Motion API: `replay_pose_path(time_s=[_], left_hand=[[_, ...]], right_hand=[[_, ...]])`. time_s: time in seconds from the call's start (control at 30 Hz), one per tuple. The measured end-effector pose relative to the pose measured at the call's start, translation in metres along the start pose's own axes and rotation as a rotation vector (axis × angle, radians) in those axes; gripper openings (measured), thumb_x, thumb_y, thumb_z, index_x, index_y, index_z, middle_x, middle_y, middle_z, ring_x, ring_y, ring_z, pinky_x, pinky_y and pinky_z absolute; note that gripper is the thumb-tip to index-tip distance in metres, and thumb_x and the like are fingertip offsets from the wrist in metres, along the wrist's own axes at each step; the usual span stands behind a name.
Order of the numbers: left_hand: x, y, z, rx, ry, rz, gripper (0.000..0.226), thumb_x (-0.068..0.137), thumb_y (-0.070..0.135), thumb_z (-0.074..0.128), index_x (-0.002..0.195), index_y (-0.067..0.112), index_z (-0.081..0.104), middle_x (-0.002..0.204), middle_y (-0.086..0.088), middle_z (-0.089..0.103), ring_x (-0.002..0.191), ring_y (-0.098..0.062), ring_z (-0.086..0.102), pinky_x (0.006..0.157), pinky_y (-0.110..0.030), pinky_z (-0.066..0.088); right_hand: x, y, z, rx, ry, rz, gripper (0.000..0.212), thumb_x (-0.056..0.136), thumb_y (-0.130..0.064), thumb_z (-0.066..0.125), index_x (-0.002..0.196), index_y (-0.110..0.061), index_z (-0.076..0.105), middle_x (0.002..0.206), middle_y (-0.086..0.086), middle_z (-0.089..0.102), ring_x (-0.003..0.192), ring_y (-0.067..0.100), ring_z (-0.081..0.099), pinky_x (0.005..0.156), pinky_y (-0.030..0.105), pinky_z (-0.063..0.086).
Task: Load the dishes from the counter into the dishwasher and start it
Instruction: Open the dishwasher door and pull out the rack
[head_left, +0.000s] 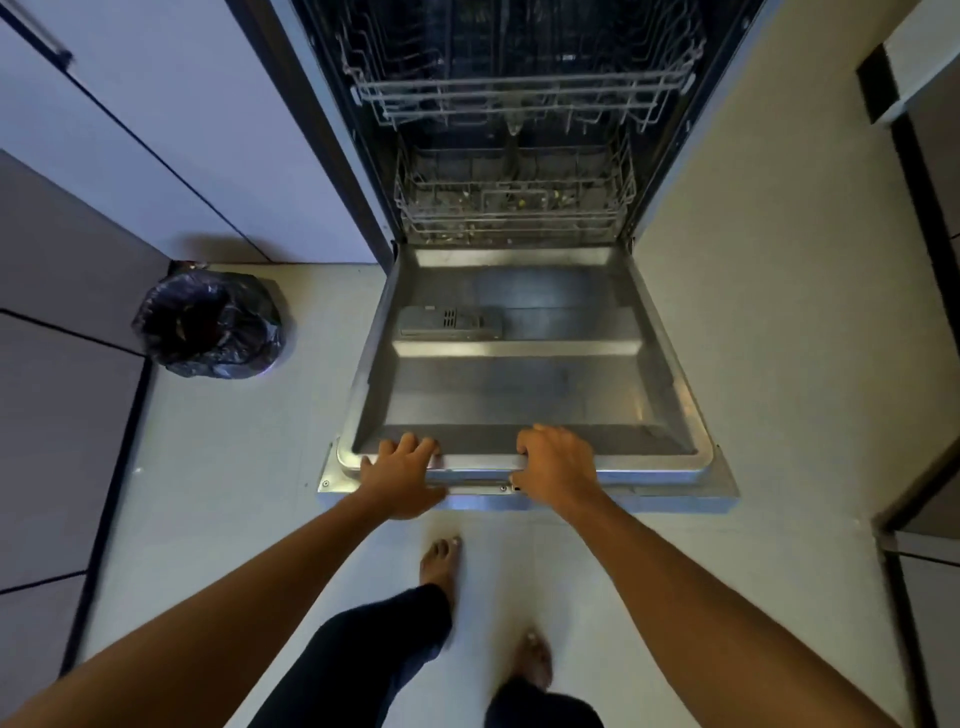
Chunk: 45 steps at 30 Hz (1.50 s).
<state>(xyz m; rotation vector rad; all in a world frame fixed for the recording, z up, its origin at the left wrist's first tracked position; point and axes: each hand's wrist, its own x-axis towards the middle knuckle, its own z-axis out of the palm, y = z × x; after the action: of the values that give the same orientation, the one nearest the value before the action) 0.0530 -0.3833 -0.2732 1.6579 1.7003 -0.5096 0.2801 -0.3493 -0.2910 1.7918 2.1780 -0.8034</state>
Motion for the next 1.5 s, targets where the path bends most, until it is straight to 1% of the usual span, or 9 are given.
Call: replay_pose_path(time_s=[0.23,0.4,0.6,0.7,1.0,1.13,1.23,1.37,1.5], left_hand=[[0.043,-0.006,0.075,0.078,-0.084,-0.016,0.071,0.075,0.069,0.063,0.128,0.026,0.041,0.132,-0.003,0.045,0.123,-0.030,0.043,0.102,-0.044,0.041],[0.076,-0.016,0.116,0.109,-0.273,-0.014,0.073,0.084,0.055,0.066,0.141,0.020,0.037,0.138,-0.008,0.040,0.126,-0.034,0.043,0.103,-0.039,0.036],[0.131,-0.031,0.144,0.153,-0.497,0.006,0.063,0.090,0.052,0.060,0.145,0.030,0.039,0.143,-0.005,0.036,0.132,-0.029,0.043,0.110,-0.039,0.035],[0.154,-0.032,0.156,0.198,-0.600,-0.011,0.051,0.092,0.053,0.056,0.140,0.039,0.047,0.143,-0.006,0.036,0.132,-0.029,0.043,0.109,-0.037,0.035],[0.199,-0.015,0.167,0.147,-0.815,-0.067,0.065,0.093,0.054,0.054,0.150,0.041,0.028,0.160,-0.002,0.024,0.142,-0.034,0.031,0.109,-0.052,0.037],[0.178,-0.017,0.169,0.003,-0.701,-0.021,0.065,0.093,0.051,0.058,0.148,0.025,0.037,0.150,0.000,0.040,0.137,-0.026,0.040,0.109,-0.039,0.036],[0.156,-0.033,0.162,-0.126,-0.425,0.036,0.043,0.096,0.036,0.060,0.131,0.010,0.058,0.127,-0.008,0.062,0.116,-0.025,0.058,0.090,-0.022,0.039],[0.122,-0.044,0.118,-0.248,-0.212,-0.004,0.034,0.095,0.032,0.063,0.125,0.016,0.063,0.117,-0.006,0.068,0.106,-0.022,0.064,0.084,-0.021,0.042],[0.091,-0.044,0.044,-0.340,-0.125,-0.007,0.025,0.094,0.026,0.063,0.117,0.018,0.068,0.111,-0.003,0.069,0.095,-0.019,0.065,0.080,-0.024,0.047]], right_hand=[[0.002,0.019,0.086,-0.094,-0.011,-0.069,0.014,0.084,-0.024,0.068,0.097,-0.018,0.068,0.103,0.003,0.066,0.095,0.028,0.066,0.075,0.031,0.048],[0.023,0.027,0.170,-0.272,-0.107,-0.082,0.032,0.044,-0.016,0.090,0.062,-0.021,0.064,0.063,-0.004,0.062,0.052,0.017,0.065,0.047,0.022,0.046],[0.054,0.047,0.217,-0.354,-0.128,-0.194,0.027,0.087,-0.004,0.058,0.109,-0.017,0.065,0.111,0.005,0.069,0.106,0.029,0.067,0.085,0.033,0.052],[0.071,0.052,0.241,-0.393,-0.166,-0.222,0.030,0.087,0.000,0.056,0.112,-0.014,0.064,0.115,0.008,0.069,0.110,0.032,0.065,0.088,0.035,0.051],[0.089,0.038,0.272,-0.426,-0.216,-0.215,0.035,0.083,0.005,0.065,0.112,-0.015,0.068,0.112,0.004,0.070,0.108,0.027,0.067,0.083,0.034,0.053],[0.078,0.036,0.256,-0.321,-0.231,-0.126,0.031,0.085,-0.002,0.067,0.113,-0.016,0.067,0.115,0.005,0.070,0.109,0.027,0.067,0.087,0.035,0.055],[0.067,0.036,0.233,-0.067,-0.278,0.017,0.033,0.087,-0.025,0.067,0.119,-0.019,0.066,0.124,0.006,0.065,0.117,0.029,0.062,0.093,0.035,0.050],[0.050,0.031,0.195,0.346,-0.361,0.207,0.025,0.085,-0.040,0.069,0.099,-0.019,0.070,0.110,0.006,0.072,0.107,0.029,0.066,0.087,0.031,0.053],[0.041,0.016,0.124,0.458,-0.353,0.230,0.027,0.085,-0.038,0.068,0.102,-0.017,0.071,0.109,0.007,0.073,0.105,0.028,0.067,0.087,0.030,0.054]])
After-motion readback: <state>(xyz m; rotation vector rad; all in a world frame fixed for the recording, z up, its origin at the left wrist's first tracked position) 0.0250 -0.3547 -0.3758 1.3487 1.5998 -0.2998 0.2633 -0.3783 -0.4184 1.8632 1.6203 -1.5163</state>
